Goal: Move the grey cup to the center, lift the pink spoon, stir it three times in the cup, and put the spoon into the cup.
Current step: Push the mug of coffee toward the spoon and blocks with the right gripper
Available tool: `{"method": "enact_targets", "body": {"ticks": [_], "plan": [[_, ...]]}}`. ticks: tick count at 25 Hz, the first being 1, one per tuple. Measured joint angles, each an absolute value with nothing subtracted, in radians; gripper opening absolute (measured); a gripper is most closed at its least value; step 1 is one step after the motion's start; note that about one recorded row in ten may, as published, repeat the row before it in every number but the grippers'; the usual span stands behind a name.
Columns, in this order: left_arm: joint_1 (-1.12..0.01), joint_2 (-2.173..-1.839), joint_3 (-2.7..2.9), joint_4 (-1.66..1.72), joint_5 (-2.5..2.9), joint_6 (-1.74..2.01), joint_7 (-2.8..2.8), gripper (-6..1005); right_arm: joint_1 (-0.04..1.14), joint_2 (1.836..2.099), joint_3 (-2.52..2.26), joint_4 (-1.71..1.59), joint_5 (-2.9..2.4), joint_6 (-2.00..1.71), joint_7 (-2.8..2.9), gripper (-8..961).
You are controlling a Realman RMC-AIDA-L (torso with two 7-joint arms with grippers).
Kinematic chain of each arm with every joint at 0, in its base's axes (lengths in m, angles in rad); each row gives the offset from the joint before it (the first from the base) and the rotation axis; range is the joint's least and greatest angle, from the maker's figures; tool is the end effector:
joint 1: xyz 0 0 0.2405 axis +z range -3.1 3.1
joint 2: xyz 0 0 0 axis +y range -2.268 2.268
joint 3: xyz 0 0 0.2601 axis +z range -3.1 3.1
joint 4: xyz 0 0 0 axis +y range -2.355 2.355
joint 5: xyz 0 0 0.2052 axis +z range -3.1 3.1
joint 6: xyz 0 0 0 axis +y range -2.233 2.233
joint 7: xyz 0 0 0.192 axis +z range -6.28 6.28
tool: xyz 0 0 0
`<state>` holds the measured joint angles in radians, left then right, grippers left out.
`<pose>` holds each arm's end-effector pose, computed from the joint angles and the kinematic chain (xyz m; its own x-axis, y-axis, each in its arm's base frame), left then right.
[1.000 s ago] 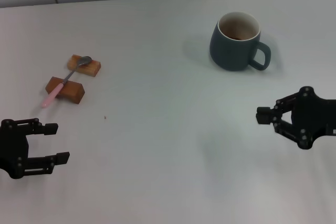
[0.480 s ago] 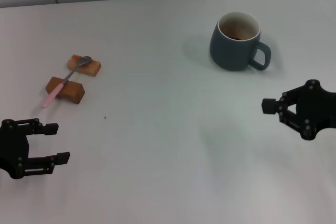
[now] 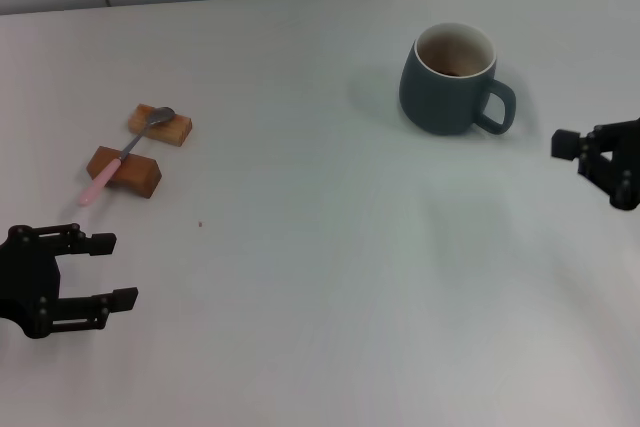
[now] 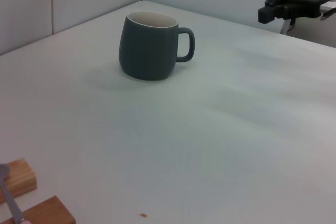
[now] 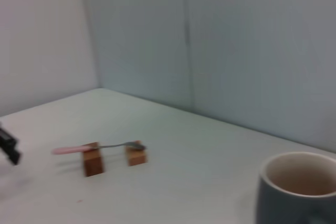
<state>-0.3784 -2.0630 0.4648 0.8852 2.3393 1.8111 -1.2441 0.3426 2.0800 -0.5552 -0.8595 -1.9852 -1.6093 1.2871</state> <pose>-0.3166 0.2748 0.0021 0.8942 0.3327 0.2994 0.3993 -0.8953 -0.1976 0.2968 0.3199 0.0152 0.8213 -0.2510 -0.5123 -0.4758 -0.7968 -0.3725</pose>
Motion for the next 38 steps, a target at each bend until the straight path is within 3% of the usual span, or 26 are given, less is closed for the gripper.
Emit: {"method": "enact_targets", "body": {"ticks": [20, 38], "plan": [[-0.381, -2.060, 0.463, 0.884, 2.332, 1.804, -1.244, 738, 0.360, 2.081, -0.537, -0.847, -1.960, -1.347, 1.348, 2], [-0.384, -2.060, 0.460, 0.891, 2.328, 1.788, -1.244, 738, 0.459, 2.049, -0.580, -0.719, -1.987, -1.169, 1.322, 1]]}}
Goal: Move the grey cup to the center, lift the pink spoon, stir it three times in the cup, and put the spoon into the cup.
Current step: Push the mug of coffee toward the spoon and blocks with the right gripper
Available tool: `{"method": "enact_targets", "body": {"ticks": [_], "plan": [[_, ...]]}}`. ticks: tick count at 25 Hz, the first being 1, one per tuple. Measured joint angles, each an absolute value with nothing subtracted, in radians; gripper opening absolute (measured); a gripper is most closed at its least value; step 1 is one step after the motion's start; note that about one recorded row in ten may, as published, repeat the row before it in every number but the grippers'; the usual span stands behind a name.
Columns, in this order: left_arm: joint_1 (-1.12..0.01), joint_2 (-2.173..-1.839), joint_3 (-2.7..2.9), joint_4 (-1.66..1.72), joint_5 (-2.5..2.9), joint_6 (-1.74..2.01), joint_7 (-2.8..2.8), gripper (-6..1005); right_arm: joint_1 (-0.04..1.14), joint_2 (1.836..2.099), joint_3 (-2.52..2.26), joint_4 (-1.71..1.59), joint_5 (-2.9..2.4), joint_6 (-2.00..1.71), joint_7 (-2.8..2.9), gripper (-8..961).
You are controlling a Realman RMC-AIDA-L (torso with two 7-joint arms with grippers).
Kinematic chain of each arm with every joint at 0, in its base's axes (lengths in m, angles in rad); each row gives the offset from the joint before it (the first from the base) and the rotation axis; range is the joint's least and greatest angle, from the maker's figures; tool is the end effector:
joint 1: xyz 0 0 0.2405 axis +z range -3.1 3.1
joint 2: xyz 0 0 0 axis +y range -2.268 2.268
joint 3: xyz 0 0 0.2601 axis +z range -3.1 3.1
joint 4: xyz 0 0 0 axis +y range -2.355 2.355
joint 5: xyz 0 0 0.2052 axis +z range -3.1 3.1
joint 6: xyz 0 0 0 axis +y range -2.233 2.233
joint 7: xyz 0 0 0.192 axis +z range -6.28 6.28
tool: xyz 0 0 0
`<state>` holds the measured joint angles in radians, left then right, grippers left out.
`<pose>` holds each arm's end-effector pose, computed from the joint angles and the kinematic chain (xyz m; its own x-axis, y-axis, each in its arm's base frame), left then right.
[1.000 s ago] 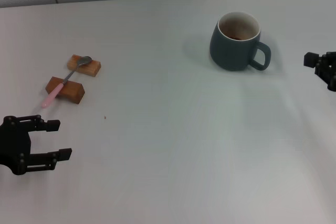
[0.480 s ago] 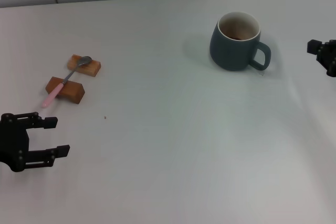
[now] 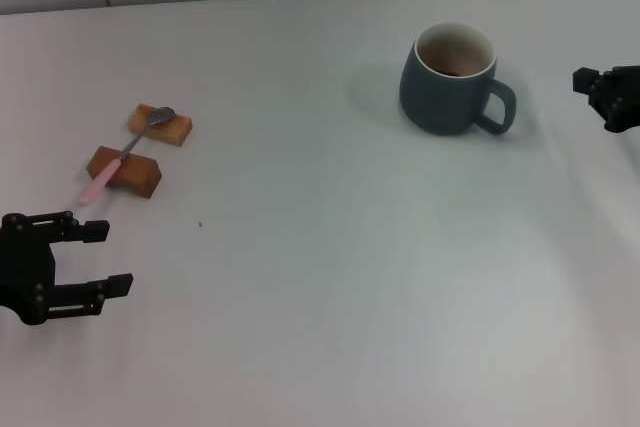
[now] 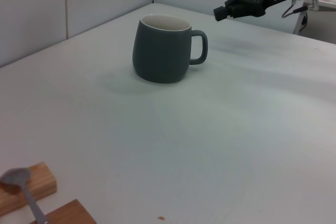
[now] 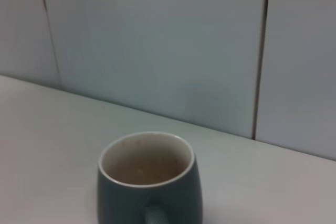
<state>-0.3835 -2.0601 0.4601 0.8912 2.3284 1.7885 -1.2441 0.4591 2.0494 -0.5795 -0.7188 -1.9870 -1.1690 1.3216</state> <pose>-0.3175 0.2819 0.0061 0.8981 0.3225 0.2991 0.3961 -0.8887 -0.2309 0.3292 0.3935 0.0205 0.8163 -0.3428 -0.4650 -0.5727 -0.5855 -0.5737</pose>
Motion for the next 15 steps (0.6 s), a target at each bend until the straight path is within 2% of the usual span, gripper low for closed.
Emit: {"method": "enact_targets", "body": {"ticks": [6, 15], "plan": [[-0.384, -2.060, 0.460, 0.891, 2.328, 1.787, -1.244, 738, 0.489, 2.042, -0.629, -0.682, -1.988, -1.076, 1.309, 2], [-0.386, -2.060, 0.460, 0.891, 2.328, 1.782, -1.244, 738, 0.526, 2.051, -0.640, -0.648, -1.979, -0.994, 1.231, 2]]}}
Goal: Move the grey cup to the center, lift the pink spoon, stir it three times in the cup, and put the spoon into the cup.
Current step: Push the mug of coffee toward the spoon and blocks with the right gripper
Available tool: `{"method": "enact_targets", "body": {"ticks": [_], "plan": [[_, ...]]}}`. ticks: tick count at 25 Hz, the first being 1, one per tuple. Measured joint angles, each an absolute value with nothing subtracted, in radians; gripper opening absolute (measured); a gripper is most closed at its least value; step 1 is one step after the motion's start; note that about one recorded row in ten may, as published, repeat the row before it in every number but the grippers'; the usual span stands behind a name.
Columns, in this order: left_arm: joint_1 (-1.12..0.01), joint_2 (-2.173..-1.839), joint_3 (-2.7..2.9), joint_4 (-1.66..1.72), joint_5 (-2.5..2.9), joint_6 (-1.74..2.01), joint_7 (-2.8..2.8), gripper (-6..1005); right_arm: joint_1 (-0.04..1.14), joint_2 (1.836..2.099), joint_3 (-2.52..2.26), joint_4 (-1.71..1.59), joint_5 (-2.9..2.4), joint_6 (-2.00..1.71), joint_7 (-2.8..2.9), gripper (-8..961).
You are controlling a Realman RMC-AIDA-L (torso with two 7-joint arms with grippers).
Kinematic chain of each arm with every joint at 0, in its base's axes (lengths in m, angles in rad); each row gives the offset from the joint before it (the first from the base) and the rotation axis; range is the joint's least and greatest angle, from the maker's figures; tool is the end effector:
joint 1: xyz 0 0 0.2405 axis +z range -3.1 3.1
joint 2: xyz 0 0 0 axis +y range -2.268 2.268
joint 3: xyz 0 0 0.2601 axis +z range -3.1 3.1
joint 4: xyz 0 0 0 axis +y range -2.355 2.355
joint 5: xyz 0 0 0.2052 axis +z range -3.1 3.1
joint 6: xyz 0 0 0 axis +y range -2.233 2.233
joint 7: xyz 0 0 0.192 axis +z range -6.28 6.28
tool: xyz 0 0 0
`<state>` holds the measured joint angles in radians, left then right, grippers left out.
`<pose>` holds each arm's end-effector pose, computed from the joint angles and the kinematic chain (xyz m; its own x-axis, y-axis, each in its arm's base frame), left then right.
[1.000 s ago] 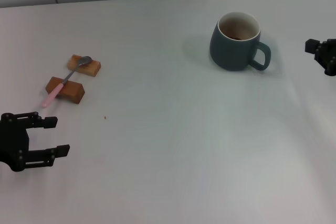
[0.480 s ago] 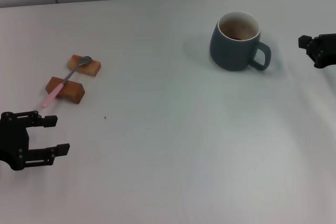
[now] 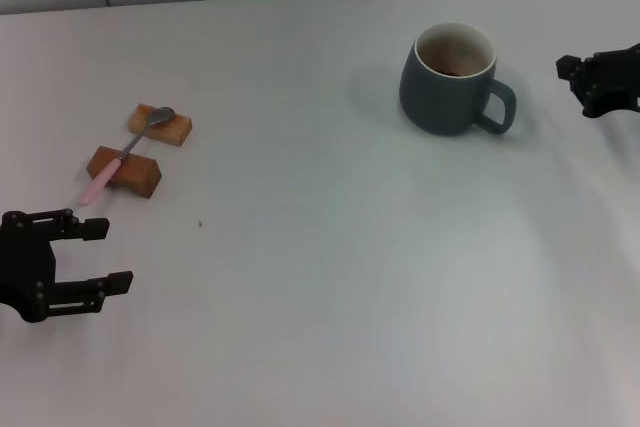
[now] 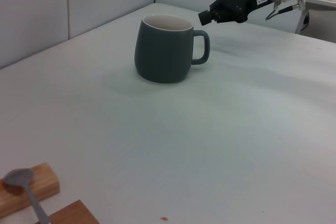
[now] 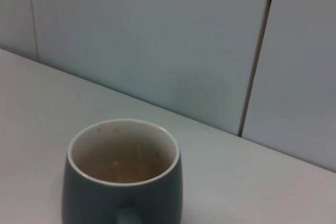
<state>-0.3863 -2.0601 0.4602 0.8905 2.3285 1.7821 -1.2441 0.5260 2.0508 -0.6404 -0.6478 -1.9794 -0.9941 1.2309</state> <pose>-0.3176 0.2836 0.0061 0.8991 0.3211 0.2974 0.3950 -0.8879 -0.2359 0.3267 0.4206 0.0069 0.8758 -0.3139 -0.3667 -0.4827 -0.5762 -0.6595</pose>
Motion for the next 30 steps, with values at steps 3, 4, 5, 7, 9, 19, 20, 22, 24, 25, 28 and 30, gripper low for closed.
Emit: {"method": "enact_targets", "body": {"ticks": [3, 4, 5, 7, 9, 19, 20, 22, 24, 25, 28, 30], "plan": [[-0.387, -2.060, 0.460, 0.890, 2.329, 1.781, -1.244, 738, 0.538, 2.055, -0.640, -0.639, -1.977, -0.972, 1.207, 2], [-0.388, -2.060, 0.460, 0.890, 2.329, 1.781, -1.244, 738, 0.543, 2.058, -0.637, -0.634, -1.976, -0.967, 1.194, 2], [-0.389, -2.060, 0.460, 0.889, 2.329, 1.780, -1.244, 738, 0.549, 2.060, -0.634, -0.626, -1.971, -0.961, 1.171, 2], [-0.391, -2.060, 0.460, 0.889, 2.329, 1.780, -1.244, 738, 0.555, 2.062, -0.632, -0.612, -1.951, -0.955, 1.132, 2], [-0.392, -2.060, 0.460, 0.888, 2.329, 1.780, -1.244, 738, 0.563, 2.063, -0.636, -0.595, -1.920, -0.952, 1.098, 2], [-0.393, -2.060, 0.460, 0.889, 2.329, 1.772, -1.244, 738, 0.605, 2.063, -0.637, -0.550, -1.895, -0.892, 1.025, 2], [-0.393, -2.060, 0.460, 0.888, 2.329, 1.771, -1.244, 738, 0.610, 2.063, -0.637, -0.542, -1.895, -0.881, 1.019, 2], [-0.392, -2.060, 0.460, 0.887, 2.329, 1.770, -1.244, 738, 0.622, 2.063, -0.637, -0.530, -1.894, -0.866, 1.005, 2], [-0.391, -2.059, 0.460, 0.887, 2.329, 1.769, -1.244, 738, 0.631, 2.063, -0.637, -0.520, -1.894, -0.861, 0.991, 1], [-0.390, -2.059, 0.460, 0.887, 2.329, 1.768, -1.244, 738, 0.634, 2.063, -0.637, -0.518, -1.894, -0.861, 0.986, 1], [-0.389, -2.059, 0.460, 0.886, 2.329, 1.768, -1.244, 738, 0.649, 2.064, -0.638, -0.505, -1.894, -0.847, 0.965, 1], [-0.388, -2.059, 0.460, 0.885, 2.329, 1.767, -1.244, 738, 0.662, 2.064, -0.638, -0.488, -1.894, -0.830, 0.943, 1]]}}
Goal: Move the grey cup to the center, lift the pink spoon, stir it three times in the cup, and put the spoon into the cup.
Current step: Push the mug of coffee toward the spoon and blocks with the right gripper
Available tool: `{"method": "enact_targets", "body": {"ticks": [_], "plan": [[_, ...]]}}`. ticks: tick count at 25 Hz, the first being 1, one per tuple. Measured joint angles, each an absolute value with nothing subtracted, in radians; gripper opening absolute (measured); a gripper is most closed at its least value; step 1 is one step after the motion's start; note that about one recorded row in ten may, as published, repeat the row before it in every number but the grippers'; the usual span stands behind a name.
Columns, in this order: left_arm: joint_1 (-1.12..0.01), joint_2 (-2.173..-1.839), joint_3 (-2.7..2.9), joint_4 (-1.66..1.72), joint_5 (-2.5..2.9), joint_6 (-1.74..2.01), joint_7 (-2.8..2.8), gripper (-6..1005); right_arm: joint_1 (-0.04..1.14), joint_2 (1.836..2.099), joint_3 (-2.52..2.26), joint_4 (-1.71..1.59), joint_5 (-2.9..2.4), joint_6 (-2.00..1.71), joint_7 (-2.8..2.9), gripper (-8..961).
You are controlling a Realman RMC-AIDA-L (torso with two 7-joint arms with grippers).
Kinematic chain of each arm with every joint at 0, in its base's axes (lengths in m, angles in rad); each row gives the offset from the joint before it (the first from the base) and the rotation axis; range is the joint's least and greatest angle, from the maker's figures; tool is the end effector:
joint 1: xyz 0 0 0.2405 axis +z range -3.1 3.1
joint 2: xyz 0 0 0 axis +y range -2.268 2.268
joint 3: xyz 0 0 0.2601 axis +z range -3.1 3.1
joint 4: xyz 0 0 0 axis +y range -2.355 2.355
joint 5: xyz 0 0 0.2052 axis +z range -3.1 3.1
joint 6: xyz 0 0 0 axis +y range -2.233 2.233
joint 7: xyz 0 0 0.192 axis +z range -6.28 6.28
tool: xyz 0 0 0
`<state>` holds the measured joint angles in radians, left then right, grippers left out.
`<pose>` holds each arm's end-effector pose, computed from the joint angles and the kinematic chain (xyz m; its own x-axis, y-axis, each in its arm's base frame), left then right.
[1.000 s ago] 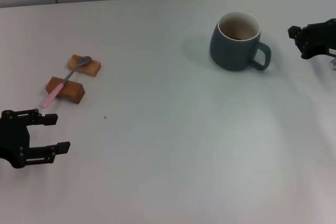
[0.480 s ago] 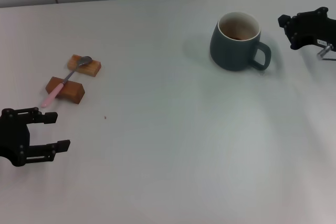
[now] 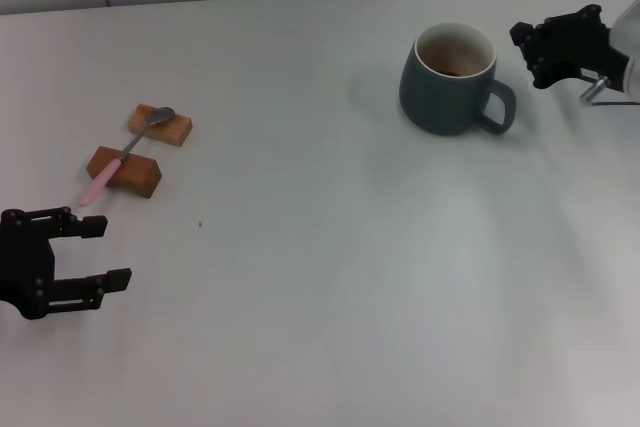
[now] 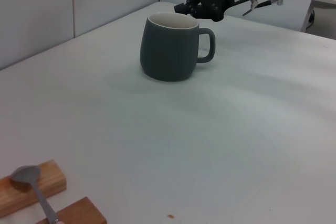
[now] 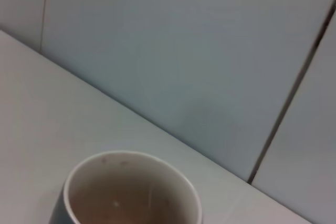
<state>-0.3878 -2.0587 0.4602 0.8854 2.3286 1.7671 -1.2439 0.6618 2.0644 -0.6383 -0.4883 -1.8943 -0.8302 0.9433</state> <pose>-0.3193 0.2858 0.0061 0.8992 0.3236 0.2944 0.3986 -0.8835 -0.2461 0.2968 0.4565 -0.0204 0.9523 -0.1769 -0.2488 -0.3047 -0.5990 -0.7405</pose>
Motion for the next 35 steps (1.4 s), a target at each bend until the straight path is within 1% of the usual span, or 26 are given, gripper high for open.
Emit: {"method": "enact_targets", "body": {"ticks": [5, 30, 35], "plan": [[-0.386, -2.059, 0.460, 0.884, 2.329, 1.767, -1.243, 738, 0.682, 2.065, -0.640, -0.462, -1.894, -0.800, 0.907, 1], [-0.374, -2.060, 0.460, 0.883, 2.329, 1.770, -1.244, 738, 0.696, 2.065, -0.671, -0.443, -1.903, -0.796, 0.830, 1], [-0.373, -2.060, 0.460, 0.883, 2.329, 1.769, -1.244, 739, 0.698, 2.071, -0.695, -0.443, -1.903, -0.788, 0.830, 1]]}}
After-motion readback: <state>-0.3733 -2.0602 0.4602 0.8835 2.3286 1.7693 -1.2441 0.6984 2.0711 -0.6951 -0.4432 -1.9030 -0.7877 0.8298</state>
